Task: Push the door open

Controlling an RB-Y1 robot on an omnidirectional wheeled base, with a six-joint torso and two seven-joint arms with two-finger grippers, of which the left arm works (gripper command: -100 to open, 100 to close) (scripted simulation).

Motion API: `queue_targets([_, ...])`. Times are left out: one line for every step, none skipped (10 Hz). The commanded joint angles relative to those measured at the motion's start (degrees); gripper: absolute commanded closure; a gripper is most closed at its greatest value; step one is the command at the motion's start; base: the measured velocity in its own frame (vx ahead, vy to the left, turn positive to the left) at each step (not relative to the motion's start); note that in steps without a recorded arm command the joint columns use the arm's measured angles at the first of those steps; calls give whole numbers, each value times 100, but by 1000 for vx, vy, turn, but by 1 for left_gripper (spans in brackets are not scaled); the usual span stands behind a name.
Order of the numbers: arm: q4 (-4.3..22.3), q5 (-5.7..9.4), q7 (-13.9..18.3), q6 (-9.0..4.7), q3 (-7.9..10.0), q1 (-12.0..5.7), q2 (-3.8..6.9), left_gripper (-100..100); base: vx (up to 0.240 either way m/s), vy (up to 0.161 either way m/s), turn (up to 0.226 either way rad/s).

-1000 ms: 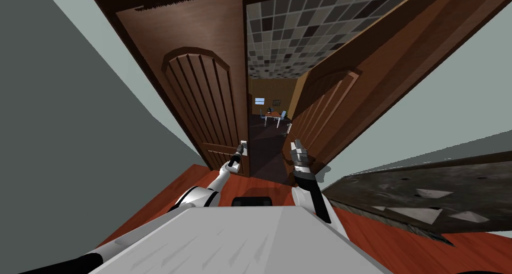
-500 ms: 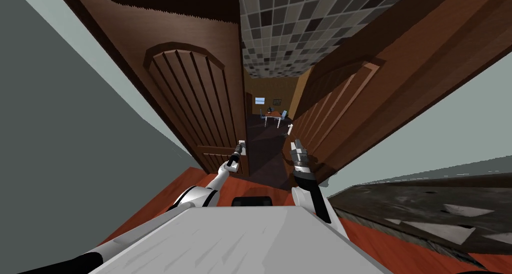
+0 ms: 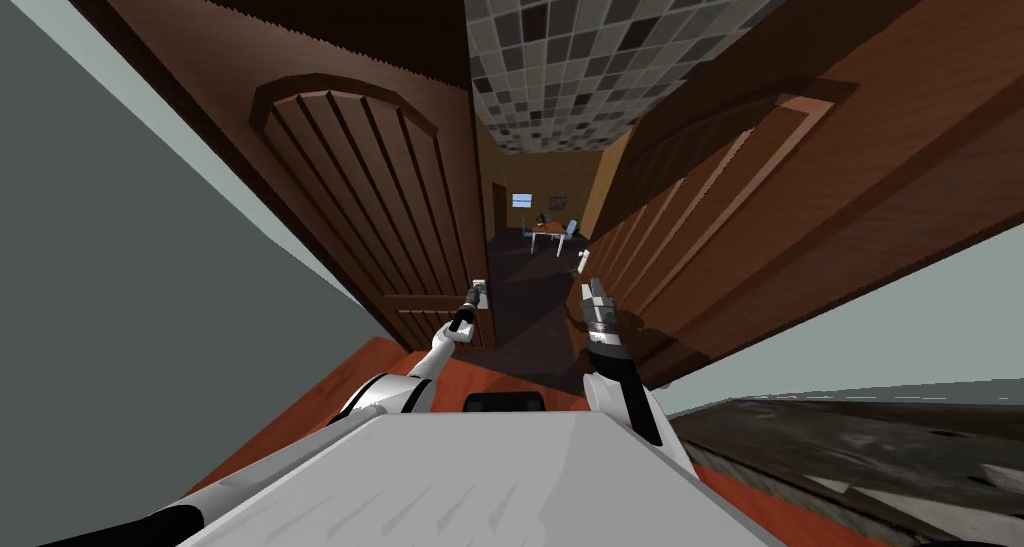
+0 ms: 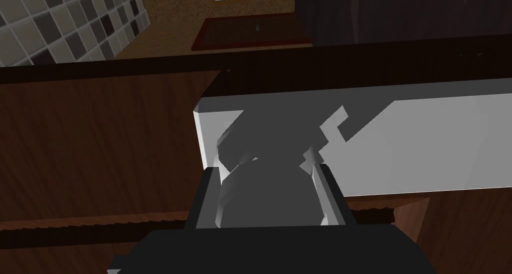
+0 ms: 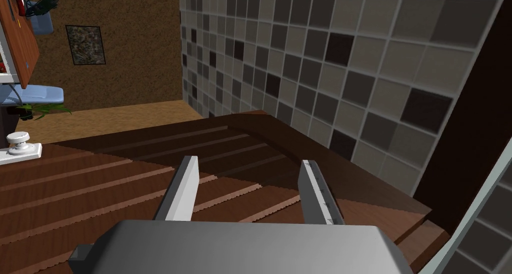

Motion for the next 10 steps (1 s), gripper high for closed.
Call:
queue_targets([111,49,3,-94,126,-40,157,100,167,-105,90])
queue_targets([113,75,-17,-92,196,-31,192,100,189,-136,72])
queue_targets([116,101,-37,-91,267,-22,225,100,178,-135,63])
queue_targets([119,127,-58,-89,339,-13,258,100,189,-161,90])
queue_targets([122,154,-78,-88,411,-4,289,100,214,-187,118])
queue_targets([125,180,-98,-86,482,5,318,100,181,-174,107])
queue_targets([125,180,-98,-86,482,5,318,100,109,-95,37])
queue_targets([129,218,-128,-84,587,18,360,100,152,-107,43])
queue_targets([132,242,-146,-83,652,26,384,100,179,-133,66])
queue_targets([135,266,-165,-81,717,35,408,100,164,-183,101])
